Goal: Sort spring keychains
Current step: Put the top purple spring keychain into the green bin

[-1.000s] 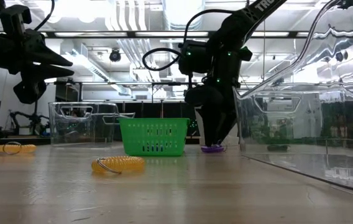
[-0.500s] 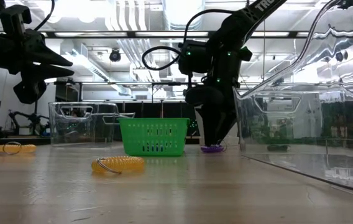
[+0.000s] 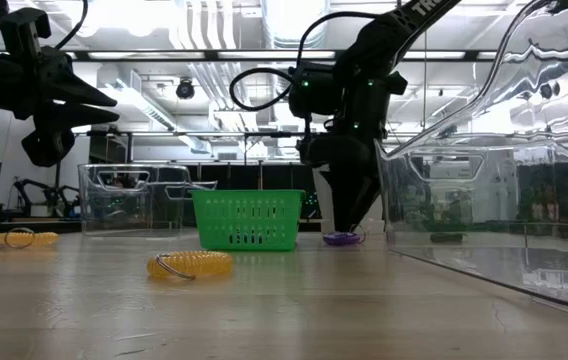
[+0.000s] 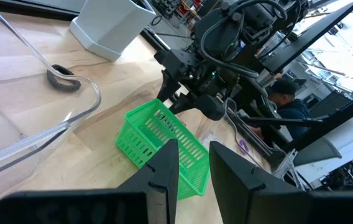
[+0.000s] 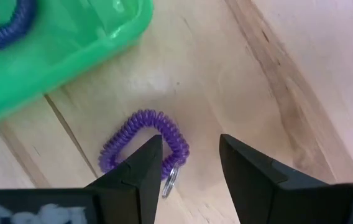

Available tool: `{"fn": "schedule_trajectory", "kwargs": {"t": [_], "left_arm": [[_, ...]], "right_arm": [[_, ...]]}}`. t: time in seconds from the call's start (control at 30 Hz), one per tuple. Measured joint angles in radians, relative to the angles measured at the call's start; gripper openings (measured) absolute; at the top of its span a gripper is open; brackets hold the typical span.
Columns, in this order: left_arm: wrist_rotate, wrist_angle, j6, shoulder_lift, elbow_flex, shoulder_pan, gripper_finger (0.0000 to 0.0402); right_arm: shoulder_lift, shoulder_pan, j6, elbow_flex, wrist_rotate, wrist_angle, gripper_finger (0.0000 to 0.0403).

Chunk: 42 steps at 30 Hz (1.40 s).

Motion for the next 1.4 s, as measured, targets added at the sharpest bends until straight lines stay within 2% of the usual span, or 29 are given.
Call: {"fn": "schedule_trajectory", "kwargs": {"t": [0.77,0.87,1.03,1.3,1.4], "left_arm": [[-0.001,0.000,-0.002,0.000,0.000,0.000,0.0083],[-0.001,0.000,-0.004,0.000,0.000,0.000,0.0083],[-0.001,0.000,-0.004,0.000,0.000,0.000,0.0083],[0.000,0.000,-0.004,0.000,0.000,0.000,0.0083],[0.000,0.000,-0.003,0.000,0.000,0.000,0.0083]], "right_arm": [[0.048,0.002,-0.001,0.000,0.007,-0.009,0.0155],[0.047,0.006,0.050,0.000,0.048,-0.007,0.0151],[0.042,0.006,0.092,-0.003,0.080,-0.008,0.0121],[0.039,0.005,0.098,-0.004,0.091,-0.011,0.0024],[0.033,0.005,0.112,-0.004,0.091,-0.011,0.0017]]}}
